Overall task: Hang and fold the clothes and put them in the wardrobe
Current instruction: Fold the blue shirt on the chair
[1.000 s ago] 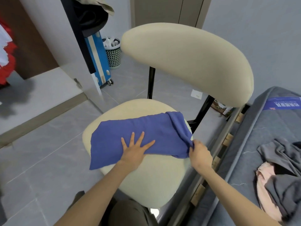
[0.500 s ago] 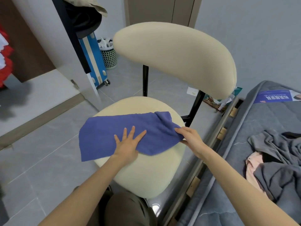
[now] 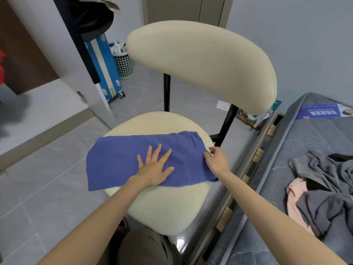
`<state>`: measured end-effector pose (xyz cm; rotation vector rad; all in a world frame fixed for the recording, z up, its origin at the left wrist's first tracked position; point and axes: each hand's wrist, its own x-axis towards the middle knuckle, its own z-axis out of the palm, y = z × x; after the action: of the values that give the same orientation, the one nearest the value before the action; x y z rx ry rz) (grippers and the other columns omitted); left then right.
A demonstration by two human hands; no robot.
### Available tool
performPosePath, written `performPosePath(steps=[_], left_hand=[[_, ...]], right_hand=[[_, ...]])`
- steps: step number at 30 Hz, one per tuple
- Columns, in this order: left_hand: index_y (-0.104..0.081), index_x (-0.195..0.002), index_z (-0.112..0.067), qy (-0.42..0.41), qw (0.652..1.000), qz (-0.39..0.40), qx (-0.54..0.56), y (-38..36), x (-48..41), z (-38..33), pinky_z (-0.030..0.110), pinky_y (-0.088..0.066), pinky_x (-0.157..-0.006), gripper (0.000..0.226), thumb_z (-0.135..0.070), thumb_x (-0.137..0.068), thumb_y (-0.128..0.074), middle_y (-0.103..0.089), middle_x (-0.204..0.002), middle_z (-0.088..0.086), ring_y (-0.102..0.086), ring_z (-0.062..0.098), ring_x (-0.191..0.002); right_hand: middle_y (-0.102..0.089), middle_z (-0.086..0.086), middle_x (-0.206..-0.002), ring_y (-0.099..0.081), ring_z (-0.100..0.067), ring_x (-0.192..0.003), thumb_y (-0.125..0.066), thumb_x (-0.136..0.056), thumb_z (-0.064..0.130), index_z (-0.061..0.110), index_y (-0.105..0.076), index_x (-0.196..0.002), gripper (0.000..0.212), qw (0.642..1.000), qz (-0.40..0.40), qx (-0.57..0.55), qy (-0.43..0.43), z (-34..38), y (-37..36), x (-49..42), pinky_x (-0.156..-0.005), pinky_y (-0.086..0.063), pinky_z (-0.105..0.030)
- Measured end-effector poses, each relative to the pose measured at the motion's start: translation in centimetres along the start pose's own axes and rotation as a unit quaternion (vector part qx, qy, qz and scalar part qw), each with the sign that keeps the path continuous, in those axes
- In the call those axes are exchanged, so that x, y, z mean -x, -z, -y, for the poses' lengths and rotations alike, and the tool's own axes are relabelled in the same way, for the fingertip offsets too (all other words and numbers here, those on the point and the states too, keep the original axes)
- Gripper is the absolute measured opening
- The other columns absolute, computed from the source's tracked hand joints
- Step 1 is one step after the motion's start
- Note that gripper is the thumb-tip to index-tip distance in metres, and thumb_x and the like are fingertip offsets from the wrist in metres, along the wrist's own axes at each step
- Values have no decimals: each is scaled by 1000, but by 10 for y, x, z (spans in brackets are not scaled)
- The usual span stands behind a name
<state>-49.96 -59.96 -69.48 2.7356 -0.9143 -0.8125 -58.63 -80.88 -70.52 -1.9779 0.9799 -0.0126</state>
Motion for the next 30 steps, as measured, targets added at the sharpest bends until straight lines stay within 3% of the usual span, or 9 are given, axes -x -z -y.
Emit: performPosePath(steps=[4, 7, 9, 13, 19, 22, 25, 27, 30], left_hand=[[14, -148, -45, 26, 999, -41, -14, -4, -22, 2, 64, 14, -111, 59, -54, -101, -19, 31, -156, -3, 29, 30, -143], [18, -147, -47, 48, 996, -76, -28, -9, -35, 10, 66, 14, -108, 60, -59, -98, -15, 31, -156, -3, 27, 33, -143], [19, -145, -49, 61, 991, -110, -38, -15, -41, 19, 67, 11, -108, 60, -62, -96, -14, 28, -157, -4, 24, 34, -144], [19, -144, -50, 80, 982, -151, -84, -31, -44, 39, 69, 8, -108, 62, -68, -92, -8, 24, -159, -6, 19, 33, -146], [11, -148, -48, 63, 985, -150, -58, -28, -46, 41, 65, 11, -110, 58, -61, -96, -12, 20, -160, -9, 18, 28, -147], [0, -153, -39, 44, 978, -199, -42, -18, -34, 46, 57, 7, -117, 56, -50, -101, -19, 9, -162, -7, 11, 22, -149], [-7, -153, -35, 39, 964, -258, -52, -14, -16, 55, 51, 6, -119, 54, -44, -102, -23, 2, -163, -4, 7, 21, -150], [-3, -153, -37, 60, 963, -255, -62, -15, -4, 64, 50, 7, -118, 54, -45, -102, -21, 5, -162, -3, 10, 22, -149], [11, -149, -44, 136, 971, -191, -43, -22, 11, 87, 53, 10, -117, 56, -55, -99, -13, 18, -161, -2, 17, 26, -147]], right_hand=[[-51, -5, -134, -24, -28, -137, -40, -97, 48, 22, -47, -131, 44, 996, 33, -52, -71, 20, -12, -31, -110, -25, -42], [-56, -2, -106, -49, -23, -105, -41, -97, 47, 19, -59, -97, 33, 982, 65, -128, -125, 31, -19, -49, -96, -41, -36], [-49, 3, -79, -45, -16, -75, -43, -97, 36, 19, -49, -77, 27, 986, 8, -141, -87, 35, -22, -57, -76, -39, -32], [-49, 3, -74, -44, -16, -71, -40, -102, 27, 15, -46, -79, 27, 981, -133, -138, 5, 32, -8, -72, -63, -37, -30], [-60, -7, -114, -52, -25, -98, -41, -98, 13, 11, -53, -117, 23, 995, -88, -39, -33, 21, -4, -66, -81, -40, -32], [-49, -8, -135, -40, -30, -124, -45, -96, 14, 12, -49, -132, 36, 974, -144, 108, 134, 26, -13, -40, -103, -32, -35], [-30, -6, -155, -24, -30, -141, -43, -100, 25, 22, -42, -144, 45, 931, -72, 229, 273, 33, -32, -10, -117, -15, -42], [-9, 1, -162, -2, -28, -149, -33, -103, 39, 37, -22, -152, 50, 915, 18, 312, 254, 27, -49, 3, -120, 3, -47], [10, 8, -162, 16, -30, -148, -22, -101, 54, 49, -1, -150, 54, 925, 95, 335, 150, 10, -58, 9, -118, 10, -53]])
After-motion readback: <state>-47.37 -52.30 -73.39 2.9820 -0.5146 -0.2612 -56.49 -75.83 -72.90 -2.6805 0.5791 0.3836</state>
